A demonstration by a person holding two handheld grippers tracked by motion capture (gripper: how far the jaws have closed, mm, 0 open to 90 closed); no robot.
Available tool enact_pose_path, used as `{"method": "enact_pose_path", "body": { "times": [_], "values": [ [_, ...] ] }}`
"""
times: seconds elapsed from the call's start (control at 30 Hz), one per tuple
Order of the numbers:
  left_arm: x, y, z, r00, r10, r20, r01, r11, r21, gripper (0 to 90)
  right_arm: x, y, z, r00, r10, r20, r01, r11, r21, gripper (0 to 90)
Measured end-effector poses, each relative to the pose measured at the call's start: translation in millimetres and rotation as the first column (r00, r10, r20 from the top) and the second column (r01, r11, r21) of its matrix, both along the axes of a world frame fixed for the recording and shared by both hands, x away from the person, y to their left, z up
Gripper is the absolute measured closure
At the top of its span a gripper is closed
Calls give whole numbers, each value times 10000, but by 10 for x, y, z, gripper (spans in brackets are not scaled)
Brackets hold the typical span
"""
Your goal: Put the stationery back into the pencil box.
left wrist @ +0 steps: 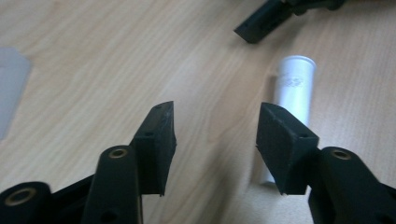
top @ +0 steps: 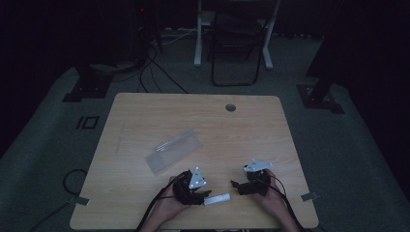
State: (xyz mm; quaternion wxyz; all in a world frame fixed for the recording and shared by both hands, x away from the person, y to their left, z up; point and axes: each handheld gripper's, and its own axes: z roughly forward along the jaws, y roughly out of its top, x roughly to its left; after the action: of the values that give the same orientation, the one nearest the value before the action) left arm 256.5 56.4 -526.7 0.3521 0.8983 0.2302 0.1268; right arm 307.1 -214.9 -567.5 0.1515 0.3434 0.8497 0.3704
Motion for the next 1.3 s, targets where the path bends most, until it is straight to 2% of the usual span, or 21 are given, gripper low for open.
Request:
{"method": "enact_pose_path", "body": {
  "times": [0.2, 0.23, 0.57, 0.77, 0.93, 1.13, 1.3],
  "values": [
    [-26, -28, -33, 9994, -206, -274, 205, 9998, -49, 522, 0, 0, 0, 10000, -1, 0, 1, 10000, 1, 123],
    [-40, -38, -40, 9987, -320, -391, 313, 9994, -172, 522, 0, 0, 0, 10000, 3, 2, -3, 10000, -1, 123],
    [-115, -107, -92, 9945, -816, -657, 798, 9964, -288, 535, 1, -3, 0, 10000, 29, 11, -29, 10000, -29, 123],
    [-148, -174, -151, 9929, -981, -678, 987, 9951, 58, 554, 0, 0, 0, 10000, -1, -6, 1, 10000, -5, 123],
    [-159, -204, -202, 9944, -937, -498, 975, 9919, 812, 615, 0, 0, 0, 10000, 3, 0, -3, 10000, -3, 123],
    [-146, -191, -206, 9947, -940, -415, 971, 9921, 791, 700, 0, -1, 0, 10000, 9, 3, -9, 10000, -5, 122],
    [-147, -191, -210, 9942, -1055, -204, 1069, 9906, 850, 710, 0, 0, 0, 10000, 1, -5, -1, 10000, 0, 123]
  ]
}}
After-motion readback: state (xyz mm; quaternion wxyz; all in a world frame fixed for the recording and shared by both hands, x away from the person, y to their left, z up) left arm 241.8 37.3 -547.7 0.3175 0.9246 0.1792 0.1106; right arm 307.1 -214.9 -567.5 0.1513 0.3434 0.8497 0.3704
